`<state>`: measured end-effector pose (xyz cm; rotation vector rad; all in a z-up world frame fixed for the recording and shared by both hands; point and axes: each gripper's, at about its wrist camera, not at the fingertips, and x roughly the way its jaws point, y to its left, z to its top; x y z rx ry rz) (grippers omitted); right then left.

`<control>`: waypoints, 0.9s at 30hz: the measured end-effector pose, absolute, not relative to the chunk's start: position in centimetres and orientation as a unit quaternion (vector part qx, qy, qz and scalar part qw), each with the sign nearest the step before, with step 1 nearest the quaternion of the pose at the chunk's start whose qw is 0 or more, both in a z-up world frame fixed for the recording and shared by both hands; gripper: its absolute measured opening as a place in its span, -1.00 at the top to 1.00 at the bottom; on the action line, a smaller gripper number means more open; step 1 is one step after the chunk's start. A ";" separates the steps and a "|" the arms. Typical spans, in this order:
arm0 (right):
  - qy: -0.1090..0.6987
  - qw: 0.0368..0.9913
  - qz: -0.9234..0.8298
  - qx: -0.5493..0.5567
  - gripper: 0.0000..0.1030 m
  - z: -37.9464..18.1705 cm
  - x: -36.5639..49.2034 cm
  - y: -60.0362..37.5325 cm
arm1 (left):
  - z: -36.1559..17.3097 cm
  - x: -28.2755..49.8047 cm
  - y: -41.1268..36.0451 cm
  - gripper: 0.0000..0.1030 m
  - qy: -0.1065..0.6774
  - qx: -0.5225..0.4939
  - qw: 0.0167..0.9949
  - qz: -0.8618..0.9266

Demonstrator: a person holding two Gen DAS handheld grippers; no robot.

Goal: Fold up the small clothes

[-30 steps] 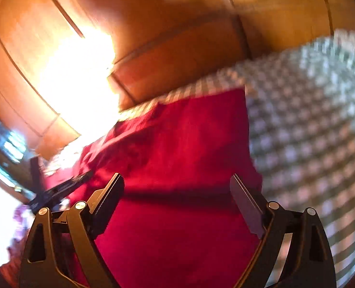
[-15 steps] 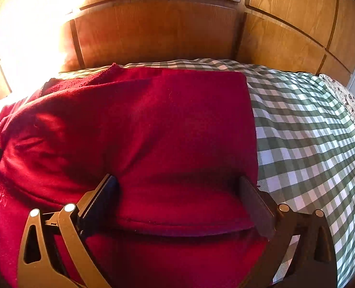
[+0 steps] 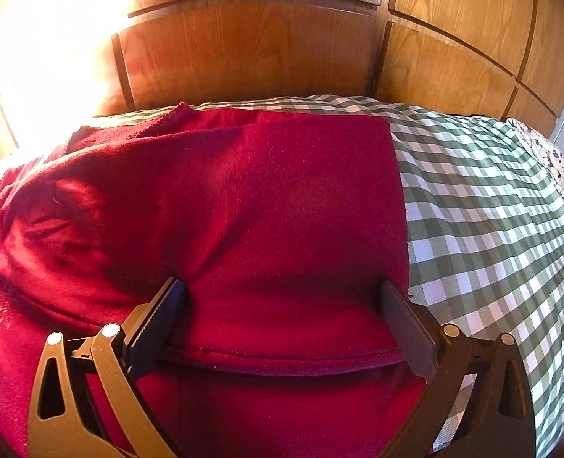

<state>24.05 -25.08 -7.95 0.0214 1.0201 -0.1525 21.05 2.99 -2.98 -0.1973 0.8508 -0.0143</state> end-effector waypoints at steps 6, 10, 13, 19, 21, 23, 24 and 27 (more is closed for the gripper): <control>0.490 0.866 -0.094 0.015 -0.93 -5.9 23.5 -24.4 | -2.8 19.2 4.1 -0.24 0.406 -0.105 0.908 -0.003; 0.471 0.881 -0.039 0.021 -0.93 -4.9 21.3 -21.2 | -3.2 18.2 5.3 -0.25 0.401 -0.130 0.907 0.005; 0.493 0.870 -0.021 -0.011 -0.93 -7.2 20.4 -18.8 | -3.4 17.5 6.2 -0.27 0.402 -0.145 0.904 0.007; 0.492 0.870 -0.020 0.000 -0.93 -7.5 20.4 -18.9 | -4.3 16.1 11.3 -0.42 0.399 -0.265 0.878 0.019; 0.492 0.870 -0.019 0.002 -0.93 -7.4 20.5 -18.9 | -4.6 15.8 13.4 -0.43 0.402 -0.305 0.863 0.014; 0.491 0.871 -0.020 0.001 -0.93 -7.4 20.4 -18.9 | -4.7 15.4 16.1 -0.45 0.400 -0.327 0.856 0.027; 0.491 0.871 -0.020 0.001 -0.93 -7.4 20.4 -18.9 | -4.7 15.3 17.2 -0.45 0.396 -0.330 0.856 0.035; 0.490 0.871 -0.019 0.003 -0.94 -7.6 20.4 -19.2 | -4.4 14.9 21.7 -0.45 0.379 -0.333 0.859 0.093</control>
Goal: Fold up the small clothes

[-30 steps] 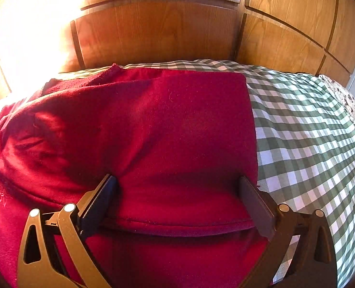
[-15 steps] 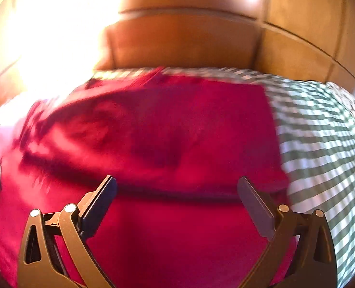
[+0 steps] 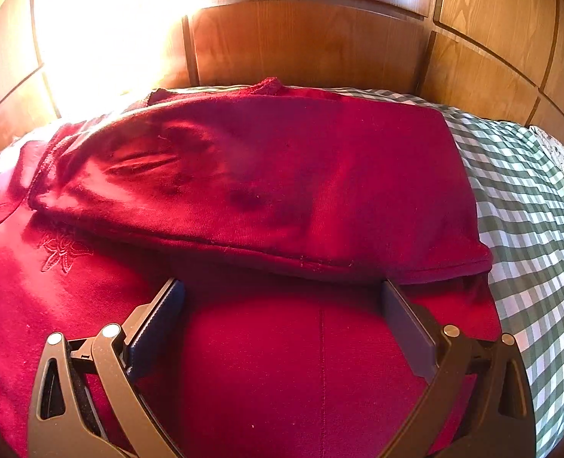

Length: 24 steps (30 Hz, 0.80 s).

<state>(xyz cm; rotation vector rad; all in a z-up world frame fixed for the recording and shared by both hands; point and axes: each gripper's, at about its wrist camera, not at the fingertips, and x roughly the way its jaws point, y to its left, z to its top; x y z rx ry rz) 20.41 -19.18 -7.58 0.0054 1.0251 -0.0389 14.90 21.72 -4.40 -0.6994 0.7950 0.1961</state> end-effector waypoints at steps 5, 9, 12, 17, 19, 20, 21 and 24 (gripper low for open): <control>0.490 0.872 -0.019 0.002 -0.94 -7.5 20.3 -19.1 | -4.9 15.9 30.6 -0.24 0.363 -0.378 0.832 0.182; 0.489 0.872 -0.021 -0.001 -0.94 -7.5 20.3 -19.0 | -6.1 17.7 37.0 -0.22 0.352 -0.415 0.810 0.218; 0.489 0.872 -0.023 -0.003 -0.93 -7.5 20.3 -18.9 | -7.0 19.8 40.6 -0.22 0.362 -0.417 0.797 0.245; 0.489 0.872 -0.028 -0.010 -0.94 -7.6 20.4 -18.6 | -7.9 22.5 43.5 0.02 0.370 -0.386 0.793 0.292; 0.489 0.872 -0.029 -0.011 -0.94 -7.6 20.4 -18.6 | -8.1 23.5 43.7 0.81 0.385 -0.356 0.800 0.291; 0.489 0.872 -0.030 -0.011 -0.94 -7.6 20.3 -18.5 | -8.1 23.8 43.5 0.86 0.393 -0.348 0.802 0.286; 0.489 0.872 -0.030 -0.012 -0.94 -7.6 20.3 -18.5 | -7.7 23.9 43.2 0.87 0.390 -0.337 0.806 0.291; 0.488 0.872 -0.030 -0.012 -0.94 -7.6 20.3 -18.5 | -5.7 24.1 41.4 0.89 0.368 -0.320 0.829 0.272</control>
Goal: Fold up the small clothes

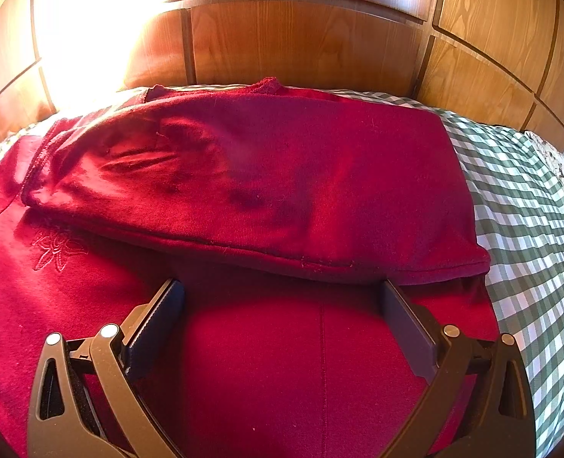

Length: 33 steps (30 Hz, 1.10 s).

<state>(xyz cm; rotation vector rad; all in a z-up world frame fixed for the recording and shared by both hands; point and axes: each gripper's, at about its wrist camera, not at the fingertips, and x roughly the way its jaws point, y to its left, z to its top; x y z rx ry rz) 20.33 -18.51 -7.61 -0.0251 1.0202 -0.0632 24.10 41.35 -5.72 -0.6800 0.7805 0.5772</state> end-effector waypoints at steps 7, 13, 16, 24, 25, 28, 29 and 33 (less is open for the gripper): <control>0.487 0.873 -0.028 -0.010 -0.94 -7.6 20.3 -18.6 | 2.1 25.4 29.1 0.88 0.305 -0.300 0.899 0.091; 0.486 0.874 -0.026 -0.006 -0.94 -7.5 20.3 -18.9 | 3.4 27.1 12.9 0.86 0.322 -0.242 0.910 -0.096; 0.485 0.874 -0.023 0.002 -0.94 -7.5 20.3 -19.1 | 1.6 27.0 6.2 0.39 0.358 -0.215 0.896 -0.154; 0.483 0.875 -0.013 0.025 -0.94 -7.5 20.3 -19.7 | -2.5 22.3 5.7 -0.03 0.391 -0.191 0.891 -0.127; 0.483 0.875 -0.013 0.025 -0.94 -7.5 20.3 -19.8 | -3.1 21.3 6.4 -0.03 0.393 -0.190 0.892 -0.116; 0.480 0.877 -0.011 0.031 -0.89 -7.1 20.2 -19.9 | -5.0 19.2 7.7 -0.03 0.407 -0.184 0.890 -0.096; 0.475 0.879 -0.010 0.039 -0.69 -6.7 20.1 -19.9 | -5.6 18.8 7.7 -0.03 0.410 -0.177 0.890 -0.087; 0.456 0.883 0.054 0.095 -0.21 -4.5 20.4 -18.0 | -7.0 18.3 8.5 -0.02 0.413 -0.188 0.888 -0.079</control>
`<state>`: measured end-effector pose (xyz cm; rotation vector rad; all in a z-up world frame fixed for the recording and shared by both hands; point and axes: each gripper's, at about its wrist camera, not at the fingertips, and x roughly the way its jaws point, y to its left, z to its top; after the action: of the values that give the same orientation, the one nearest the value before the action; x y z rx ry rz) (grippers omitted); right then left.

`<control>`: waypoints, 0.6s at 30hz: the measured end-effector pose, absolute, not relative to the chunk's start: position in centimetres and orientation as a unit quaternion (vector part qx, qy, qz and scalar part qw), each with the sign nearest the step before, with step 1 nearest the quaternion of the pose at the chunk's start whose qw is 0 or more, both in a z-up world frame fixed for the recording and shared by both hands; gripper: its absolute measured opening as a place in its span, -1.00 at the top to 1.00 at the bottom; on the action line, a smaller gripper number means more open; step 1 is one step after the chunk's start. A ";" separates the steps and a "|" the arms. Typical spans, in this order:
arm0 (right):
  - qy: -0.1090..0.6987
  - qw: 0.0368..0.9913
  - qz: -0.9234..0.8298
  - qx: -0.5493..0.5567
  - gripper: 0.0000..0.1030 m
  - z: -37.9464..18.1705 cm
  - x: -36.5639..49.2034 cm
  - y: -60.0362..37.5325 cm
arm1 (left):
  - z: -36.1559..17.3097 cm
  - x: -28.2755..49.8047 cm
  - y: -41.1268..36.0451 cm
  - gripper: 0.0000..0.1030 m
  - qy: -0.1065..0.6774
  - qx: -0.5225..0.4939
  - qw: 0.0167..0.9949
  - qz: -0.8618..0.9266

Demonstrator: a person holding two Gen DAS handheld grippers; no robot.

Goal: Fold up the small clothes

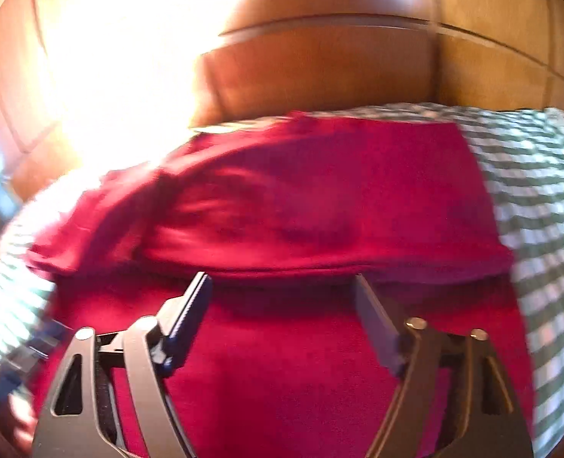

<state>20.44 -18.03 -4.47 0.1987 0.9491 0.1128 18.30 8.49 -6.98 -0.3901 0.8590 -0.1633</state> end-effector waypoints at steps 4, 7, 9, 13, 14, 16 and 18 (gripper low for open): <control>0.459 0.878 0.105 0.086 0.00 -3.9 23.0 -13.4 | -7.5 18.4 8.6 -0.03 0.411 -0.186 0.889 -0.080; 0.494 0.855 0.130 0.090 0.10 -5.4 26.0 -10.4 | -7.9 18.5 8.8 -0.03 0.409 -0.194 0.888 -0.084; 0.503 0.851 0.131 0.073 0.49 -6.1 27.4 -8.6 | -8.2 18.1 8.8 -0.04 0.406 -0.194 0.889 -0.085; 0.476 0.868 0.139 0.037 0.92 -3.0 28.2 -7.5 | -8.5 17.5 9.0 -0.04 0.402 -0.207 0.887 -0.092; 0.452 0.880 0.142 0.043 0.92 -0.9 27.9 -8.2 | -8.6 17.4 9.0 -0.05 0.401 -0.210 0.887 -0.094; 0.417 0.897 0.135 0.052 0.92 2.2 27.4 -10.2 | -8.6 17.2 9.1 -0.05 0.401 -0.211 0.886 -0.095; 0.389 0.911 0.120 0.062 0.92 4.7 26.9 -12.8 | -8.6 17.2 9.1 -0.06 0.401 -0.211 0.886 -0.095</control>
<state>26.93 -12.77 4.73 0.1281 0.8013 0.2477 17.16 9.14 -8.64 -0.4392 0.8332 -0.1978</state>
